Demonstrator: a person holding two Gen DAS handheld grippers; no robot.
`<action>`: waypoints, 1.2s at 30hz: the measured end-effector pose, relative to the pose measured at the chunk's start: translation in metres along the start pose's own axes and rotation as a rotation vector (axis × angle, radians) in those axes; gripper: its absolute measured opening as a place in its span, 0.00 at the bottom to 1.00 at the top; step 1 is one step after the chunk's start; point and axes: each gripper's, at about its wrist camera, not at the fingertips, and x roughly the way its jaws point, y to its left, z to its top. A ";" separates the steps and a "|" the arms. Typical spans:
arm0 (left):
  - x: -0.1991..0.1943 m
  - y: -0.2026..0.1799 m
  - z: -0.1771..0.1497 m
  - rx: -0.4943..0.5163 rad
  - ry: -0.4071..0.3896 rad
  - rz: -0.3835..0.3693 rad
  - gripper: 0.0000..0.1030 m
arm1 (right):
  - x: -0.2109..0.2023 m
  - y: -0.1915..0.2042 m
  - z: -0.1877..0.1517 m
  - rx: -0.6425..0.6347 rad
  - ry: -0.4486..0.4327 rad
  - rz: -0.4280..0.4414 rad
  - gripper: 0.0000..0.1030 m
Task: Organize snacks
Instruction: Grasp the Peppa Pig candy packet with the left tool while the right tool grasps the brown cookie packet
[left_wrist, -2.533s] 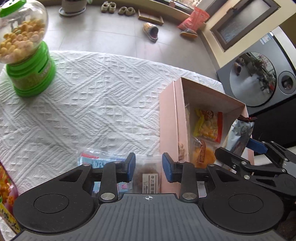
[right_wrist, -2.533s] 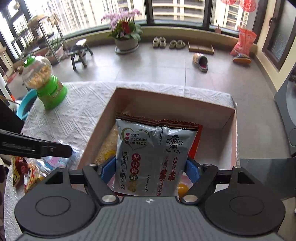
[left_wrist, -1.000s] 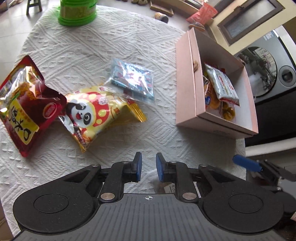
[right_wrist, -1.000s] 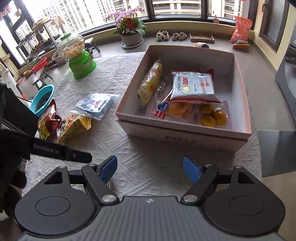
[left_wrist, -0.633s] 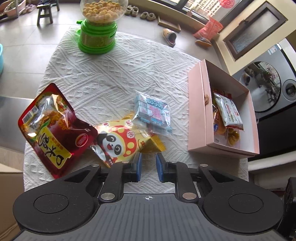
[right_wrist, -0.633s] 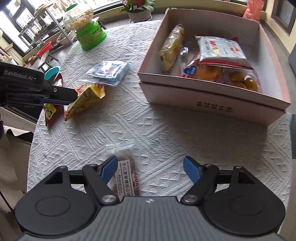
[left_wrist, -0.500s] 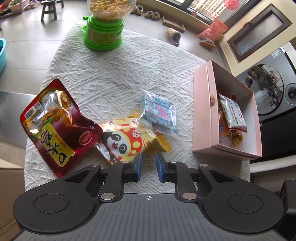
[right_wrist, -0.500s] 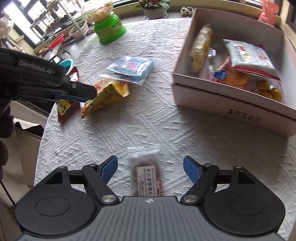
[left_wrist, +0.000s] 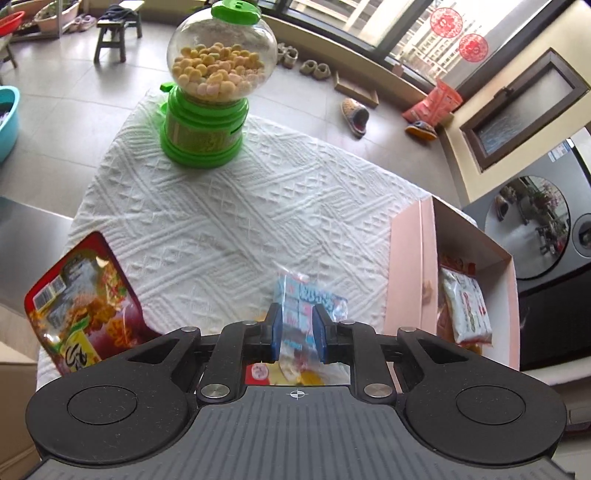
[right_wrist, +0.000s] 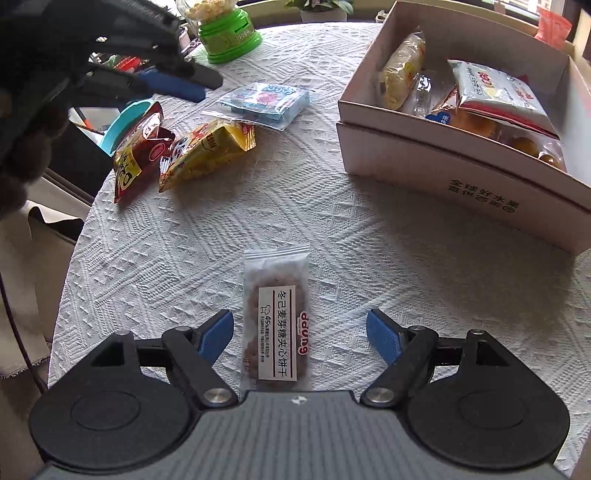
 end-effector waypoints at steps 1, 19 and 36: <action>0.012 0.000 0.008 -0.004 0.021 0.014 0.24 | 0.000 0.000 -0.002 -0.005 -0.010 0.000 0.78; 0.088 -0.079 -0.007 0.351 0.221 0.164 0.81 | 0.027 0.049 -0.005 -0.288 0.106 -0.169 1.00; -0.023 -0.009 -0.105 0.137 0.230 0.028 0.65 | -0.013 0.018 -0.023 -0.137 0.091 -0.136 0.80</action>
